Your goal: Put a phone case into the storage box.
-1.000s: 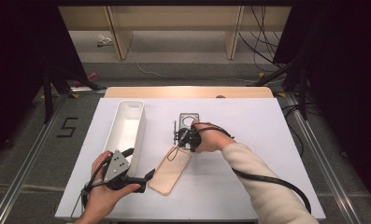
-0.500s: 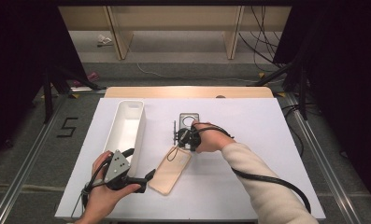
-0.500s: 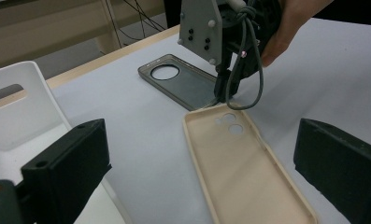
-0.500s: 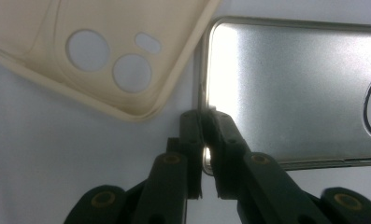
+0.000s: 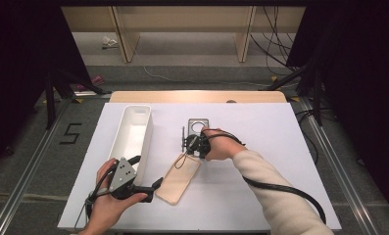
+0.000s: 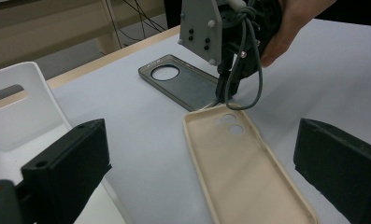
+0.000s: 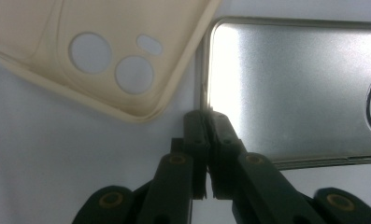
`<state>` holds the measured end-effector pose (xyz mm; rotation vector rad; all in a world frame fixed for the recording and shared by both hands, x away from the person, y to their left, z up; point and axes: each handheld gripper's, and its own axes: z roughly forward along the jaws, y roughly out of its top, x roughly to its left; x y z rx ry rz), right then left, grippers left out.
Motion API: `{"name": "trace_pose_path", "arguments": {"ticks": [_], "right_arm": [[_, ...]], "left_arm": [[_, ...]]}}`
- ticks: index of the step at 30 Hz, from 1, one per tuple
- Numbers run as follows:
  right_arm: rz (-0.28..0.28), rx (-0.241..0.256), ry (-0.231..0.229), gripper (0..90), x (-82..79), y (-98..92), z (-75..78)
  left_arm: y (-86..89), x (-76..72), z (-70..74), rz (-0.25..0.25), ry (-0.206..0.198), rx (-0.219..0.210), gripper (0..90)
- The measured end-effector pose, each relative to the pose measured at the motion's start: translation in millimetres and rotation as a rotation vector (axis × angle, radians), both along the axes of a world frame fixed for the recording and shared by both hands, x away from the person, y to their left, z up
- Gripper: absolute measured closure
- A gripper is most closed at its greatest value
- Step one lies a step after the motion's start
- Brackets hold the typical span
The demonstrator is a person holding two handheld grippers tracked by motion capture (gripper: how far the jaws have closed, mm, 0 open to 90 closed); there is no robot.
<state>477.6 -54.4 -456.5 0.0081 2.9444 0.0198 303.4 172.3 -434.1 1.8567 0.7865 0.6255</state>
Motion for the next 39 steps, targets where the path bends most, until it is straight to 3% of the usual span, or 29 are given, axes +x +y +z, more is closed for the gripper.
{"name": "trace_pose_path", "arguments": {"ticks": [9,17,25,39], "right_arm": [[-0.016,0.043,-0.016,88.2,-2.2,-5.9,4.7],[-0.031,0.123,-0.061,88.9,-8.2,-21.4,21.4],[-0.035,0.228,-0.1,88.9,-24.2,-48.1,32.8],[-0.058,0.312,-0.112,89.0,-56.2,-88.6,34.0]], "left_arm": [[0.5,0.3,0.0,0.001,-0.001,0.0,3.1],[1.3,0.6,0.3,0.008,-0.002,-0.003,3.2],[0.6,1.2,-0.5,0.009,0.0,0.003,3.6],[-1.3,3.0,-1.3,0.012,0.001,0.004,4.1]]}}
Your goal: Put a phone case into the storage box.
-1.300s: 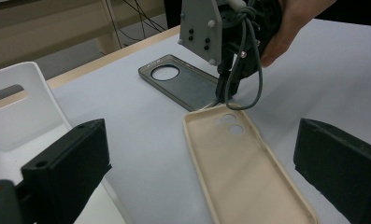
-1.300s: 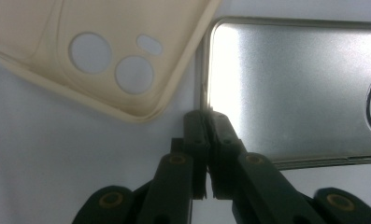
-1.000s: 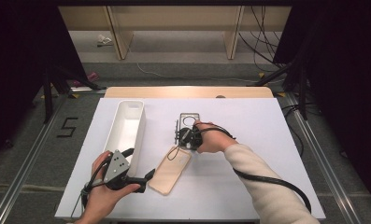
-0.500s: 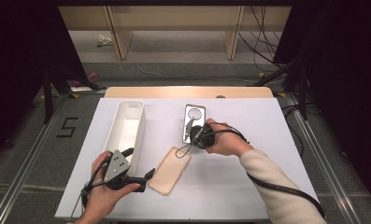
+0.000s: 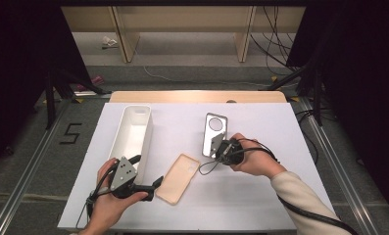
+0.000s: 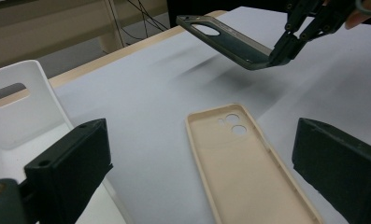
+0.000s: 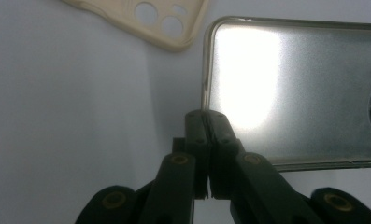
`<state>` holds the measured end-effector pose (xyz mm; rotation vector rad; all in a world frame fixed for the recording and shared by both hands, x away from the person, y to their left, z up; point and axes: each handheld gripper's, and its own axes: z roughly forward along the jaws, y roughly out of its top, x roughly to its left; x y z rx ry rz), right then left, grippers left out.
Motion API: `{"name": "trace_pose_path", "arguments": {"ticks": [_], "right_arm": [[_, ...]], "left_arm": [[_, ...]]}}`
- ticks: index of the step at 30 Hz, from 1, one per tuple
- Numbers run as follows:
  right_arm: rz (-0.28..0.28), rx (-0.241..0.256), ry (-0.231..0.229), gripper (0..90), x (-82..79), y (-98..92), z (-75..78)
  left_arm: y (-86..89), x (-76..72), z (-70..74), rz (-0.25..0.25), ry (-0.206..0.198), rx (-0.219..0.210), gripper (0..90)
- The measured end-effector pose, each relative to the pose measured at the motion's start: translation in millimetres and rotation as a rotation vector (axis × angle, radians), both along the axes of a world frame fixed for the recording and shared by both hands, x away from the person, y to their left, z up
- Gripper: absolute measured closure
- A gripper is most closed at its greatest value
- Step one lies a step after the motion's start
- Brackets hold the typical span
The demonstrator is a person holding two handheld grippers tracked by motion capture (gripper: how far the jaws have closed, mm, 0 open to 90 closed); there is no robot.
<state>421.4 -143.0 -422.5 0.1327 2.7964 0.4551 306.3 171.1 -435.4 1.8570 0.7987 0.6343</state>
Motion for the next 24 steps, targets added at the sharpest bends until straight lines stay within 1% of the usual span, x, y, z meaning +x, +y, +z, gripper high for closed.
{"name": "trace_pose_path", "arguments": {"ticks": [1,3,4,7,8,9,11,13,15,18,22,24], "right_arm": [[0.003,0.003,-0.005,88.9,-2.3,-1.8,0.0],[0.01,0.024,0.003,88.9,-7.3,-6.1,0.9],[0.001,0.031,0.005,88.9,-9.6,-7.4,1.3],[0.001,0.058,0.014,88.9,-16.3,-11.7,1.9],[0.006,0.065,0.017,89.0,-17.9,-13.2,2.3],[0.009,0.083,0.029,88.9,-20.5,-14.8,3.0],[0.005,0.108,0.04,89.0,-24.8,-16.2,4.2],[0.012,0.115,0.031,89.0,-29.3,-17.0,5.2],[0.014,0.131,0.032,89.0,-34.9,-17.5,6.3],[0.015,0.145,0.026,89.0,-40.9,-18.5,8.4],[0.019,0.17,0.02,89.1,-47.3,-20.2,11.5],[0.021,0.18,0.02,89.1,-49.7,-21.1,12.2]], "left_arm": [[0.0,0.3,0.0,0.0,0.0,0.001,4.1],[-0.1,1.0,0.0,0.002,0.001,0.0,4.2],[-0.1,1.5,-0.1,0.001,0.001,0.0,4.3],[-2.1,4.0,-0.3,0.0,0.006,-0.006,4.3],[-4.8,6.4,-0.2,0.002,0.009,-0.006,4.4],[-6.9,7.8,0.1,0.001,0.01,-0.007,4.5],[-12.8,11.0,1.6,-0.012,0.017,-0.014,5.1],[-18.6,14.8,3.5,-0.022,0.023,-0.016,5.5],[-23.7,20.6,5.9,-0.028,0.035,-0.015,5.9],[-30.4,31.3,9.8,-0.03,0.06,-0.026,6.7],[-37.7,48.3,17.0,-0.011,0.088,-0.024,7.9],[-40.7,54.6,20.5,-0.003,0.091,-0.022,9.1]]}}
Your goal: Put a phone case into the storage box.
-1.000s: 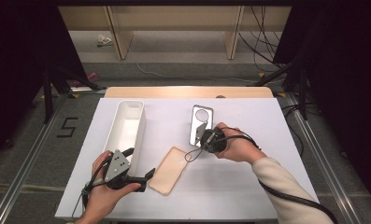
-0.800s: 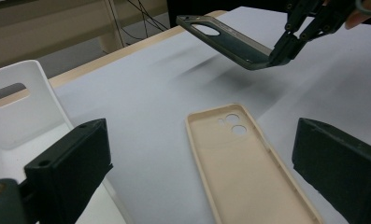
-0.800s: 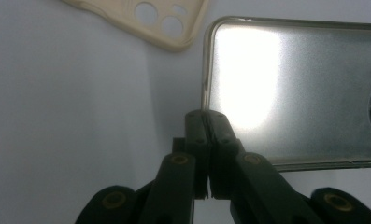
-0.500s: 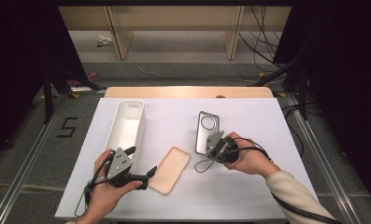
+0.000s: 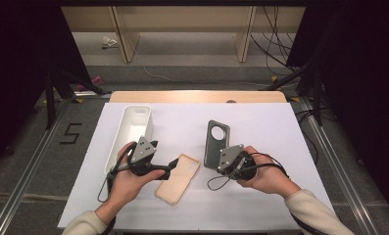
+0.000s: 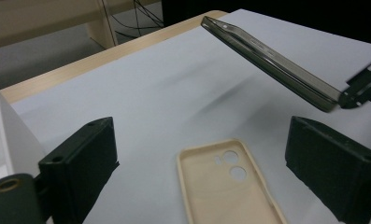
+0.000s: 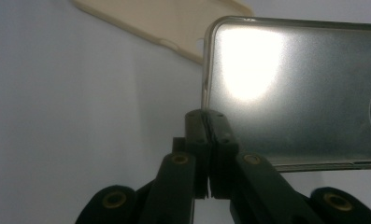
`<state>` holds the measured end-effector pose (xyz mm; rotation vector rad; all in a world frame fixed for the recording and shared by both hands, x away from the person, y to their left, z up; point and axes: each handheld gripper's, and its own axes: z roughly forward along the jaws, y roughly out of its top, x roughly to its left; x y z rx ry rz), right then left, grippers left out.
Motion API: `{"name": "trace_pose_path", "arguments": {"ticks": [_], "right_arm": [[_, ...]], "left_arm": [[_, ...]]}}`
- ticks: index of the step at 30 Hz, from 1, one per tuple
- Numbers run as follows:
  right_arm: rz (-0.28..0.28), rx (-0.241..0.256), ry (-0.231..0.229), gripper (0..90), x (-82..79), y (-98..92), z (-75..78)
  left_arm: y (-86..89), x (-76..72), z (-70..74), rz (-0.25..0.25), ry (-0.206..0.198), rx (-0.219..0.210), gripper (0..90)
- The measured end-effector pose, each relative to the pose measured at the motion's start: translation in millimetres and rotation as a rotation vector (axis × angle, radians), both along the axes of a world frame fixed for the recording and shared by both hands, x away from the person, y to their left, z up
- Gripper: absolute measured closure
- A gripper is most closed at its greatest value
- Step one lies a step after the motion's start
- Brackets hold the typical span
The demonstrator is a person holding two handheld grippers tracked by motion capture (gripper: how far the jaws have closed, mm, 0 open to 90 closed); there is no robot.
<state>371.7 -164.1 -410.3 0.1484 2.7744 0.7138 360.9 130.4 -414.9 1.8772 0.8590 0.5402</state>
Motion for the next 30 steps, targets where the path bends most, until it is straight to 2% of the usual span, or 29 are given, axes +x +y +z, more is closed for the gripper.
{"name": "trace_pose_path", "arguments": {"ticks": [11,16,24,27,30], "right_arm": [[-0.001,0.03,0.002,89.1,-8.6,-3.1,0.3],[0.009,0.03,0.0,89.1,-12.7,-0.3,0.0],[0.025,0.043,-0.008,89.1,-16.5,5.6,2.4],[0.03,0.043,-0.016,89.1,-17.6,7.8,2.8],[0.031,0.044,-0.016,89.1,-18.4,9.8,3.3]], "left_arm": [[-20.7,26.3,22.3,-0.011,0.016,0.018,11.8],[-31.5,37.7,24.7,-0.012,0.054,0.009,13.7],[-54.8,55.4,30.1,-0.042,0.107,0.029,15.6],[-63.7,63.0,32.0,-0.058,0.138,0.032,16.6],[-72.1,71.3,32.2,-0.053,0.17,0.042,18.8]]}}
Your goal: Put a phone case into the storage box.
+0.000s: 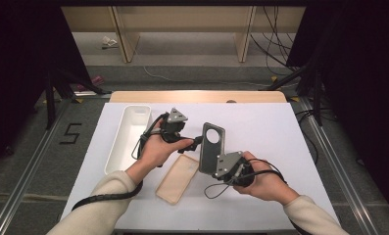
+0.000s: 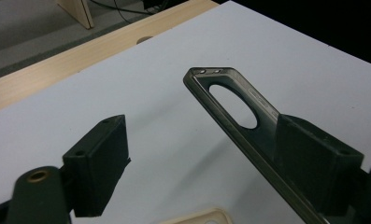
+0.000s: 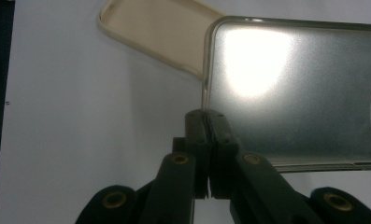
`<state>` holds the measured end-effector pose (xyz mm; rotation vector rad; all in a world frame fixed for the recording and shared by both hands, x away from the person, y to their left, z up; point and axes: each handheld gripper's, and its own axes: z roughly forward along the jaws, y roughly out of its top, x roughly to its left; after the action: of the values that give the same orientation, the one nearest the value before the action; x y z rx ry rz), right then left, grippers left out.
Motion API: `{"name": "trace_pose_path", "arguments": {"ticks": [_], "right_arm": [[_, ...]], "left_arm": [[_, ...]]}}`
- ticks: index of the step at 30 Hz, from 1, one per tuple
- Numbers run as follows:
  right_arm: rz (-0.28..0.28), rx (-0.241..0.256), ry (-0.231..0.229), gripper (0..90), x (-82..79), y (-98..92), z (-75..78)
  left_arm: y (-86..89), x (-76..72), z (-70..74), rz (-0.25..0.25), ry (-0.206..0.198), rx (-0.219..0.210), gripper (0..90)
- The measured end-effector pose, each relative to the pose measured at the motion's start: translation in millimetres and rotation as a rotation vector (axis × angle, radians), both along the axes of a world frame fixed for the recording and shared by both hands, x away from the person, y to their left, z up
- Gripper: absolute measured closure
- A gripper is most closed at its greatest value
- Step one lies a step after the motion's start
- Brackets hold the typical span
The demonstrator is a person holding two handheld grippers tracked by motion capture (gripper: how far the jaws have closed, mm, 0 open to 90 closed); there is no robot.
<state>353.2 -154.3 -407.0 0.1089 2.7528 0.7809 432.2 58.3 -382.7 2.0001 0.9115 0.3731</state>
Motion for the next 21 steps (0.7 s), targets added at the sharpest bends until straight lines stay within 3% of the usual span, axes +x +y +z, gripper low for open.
{"name": "trace_pose_path", "arguments": {"ticks": [4,9,18,21], "right_arm": [[0.009,0.003,-0.007,89.2,-0.8,2.8,0.4],[0.015,0.002,-0.012,89.1,-2.7,5.7,1.2],[0.025,-0.005,-0.024,89.1,-4.1,8.1,1.5],[0.03,-0.007,-0.028,89.1,-4.9,9.2,0.9]], "left_arm": [[-11.2,10.8,-0.3,0.007,0.068,-0.021,23.3],[-19.6,18.9,-2.8,0.036,0.131,0.002,33.7],[-20.6,23.3,-8.0,0.054,0.199,-0.014,52.4],[-17.6,23.7,-9.0,0.06,0.208,-0.05,58.3]]}}
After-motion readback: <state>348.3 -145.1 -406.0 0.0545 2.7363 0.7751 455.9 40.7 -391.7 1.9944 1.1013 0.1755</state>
